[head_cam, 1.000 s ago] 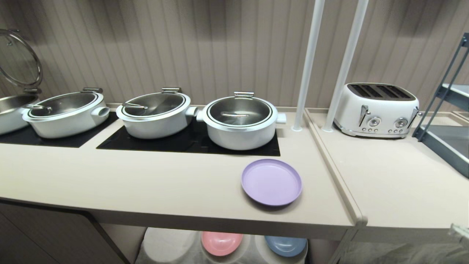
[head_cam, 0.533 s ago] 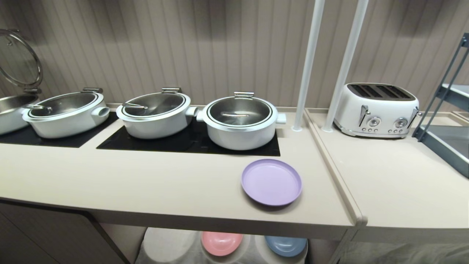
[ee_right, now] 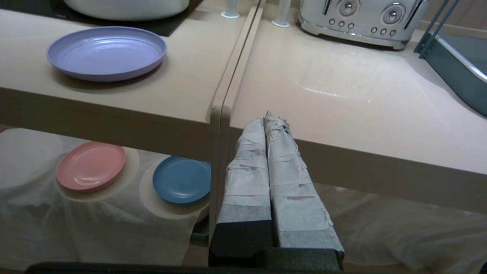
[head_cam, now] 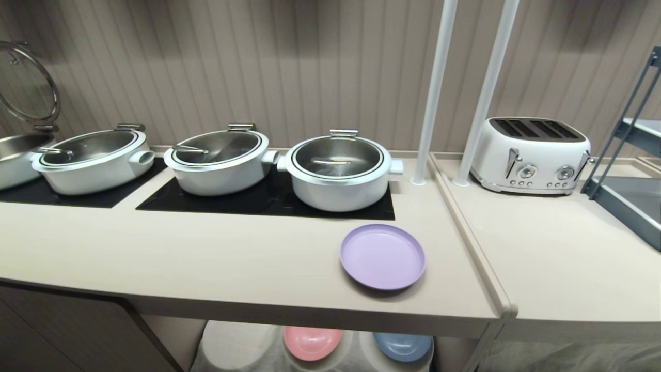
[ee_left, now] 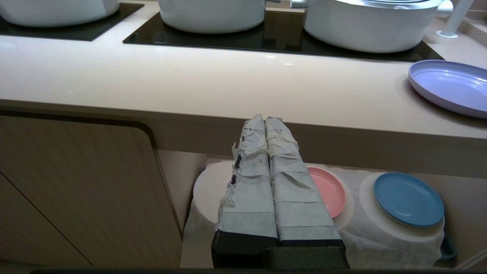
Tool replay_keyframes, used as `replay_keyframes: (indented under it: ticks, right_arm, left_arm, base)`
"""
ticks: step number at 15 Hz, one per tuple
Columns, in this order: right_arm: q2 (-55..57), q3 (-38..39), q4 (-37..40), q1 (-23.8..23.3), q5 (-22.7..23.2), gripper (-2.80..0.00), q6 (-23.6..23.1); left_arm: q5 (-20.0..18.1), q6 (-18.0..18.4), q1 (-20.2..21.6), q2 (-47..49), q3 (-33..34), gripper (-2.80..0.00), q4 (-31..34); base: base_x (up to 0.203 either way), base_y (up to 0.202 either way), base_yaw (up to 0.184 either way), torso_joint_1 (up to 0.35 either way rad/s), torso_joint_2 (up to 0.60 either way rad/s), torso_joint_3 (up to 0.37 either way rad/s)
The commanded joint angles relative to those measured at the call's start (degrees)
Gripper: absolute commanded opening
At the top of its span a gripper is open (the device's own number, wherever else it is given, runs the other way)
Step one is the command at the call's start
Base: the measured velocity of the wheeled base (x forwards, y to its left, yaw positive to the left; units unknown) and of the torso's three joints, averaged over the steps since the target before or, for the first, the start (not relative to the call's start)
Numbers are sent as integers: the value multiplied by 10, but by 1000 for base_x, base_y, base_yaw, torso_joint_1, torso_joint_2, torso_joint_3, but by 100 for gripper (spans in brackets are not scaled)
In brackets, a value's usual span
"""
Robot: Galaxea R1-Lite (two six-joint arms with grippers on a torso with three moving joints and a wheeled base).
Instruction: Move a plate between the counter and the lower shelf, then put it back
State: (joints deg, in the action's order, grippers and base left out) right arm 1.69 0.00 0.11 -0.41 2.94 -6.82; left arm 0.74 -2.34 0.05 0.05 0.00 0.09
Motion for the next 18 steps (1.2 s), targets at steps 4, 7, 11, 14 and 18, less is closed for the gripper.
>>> replay_keyframes:
  ticks: [4, 7, 11, 14, 18]
  right_arm:
    - [-17, 0, 0, 1, 1, -280, 0]
    - [-17, 0, 0, 1, 1, -280, 0]
    - [-17, 0, -1, 1, -1, -280, 17]
    - [-17, -1, 2, 1, -4, -280, 25]
    - [-17, 0, -2, 1, -5, -280, 22]
  left_arm:
    - [0, 0, 0, 0, 0, -280, 0]
    - [0, 0, 0, 0, 0, -280, 0]
    - [0, 0, 0, 0, 0, -280, 0]
    - [0, 0, 0, 0, 0, -280, 0]
    - [0, 0, 0, 0, 0, -280, 0]
  base:
    - [0, 0, 0, 0, 0, 0]
    - [0, 0, 0, 0, 0, 0]
    - [0, 0, 0, 0, 0, 0]
    - [0, 0, 0, 0, 0, 0]
    - [0, 0, 0, 0, 0, 0]
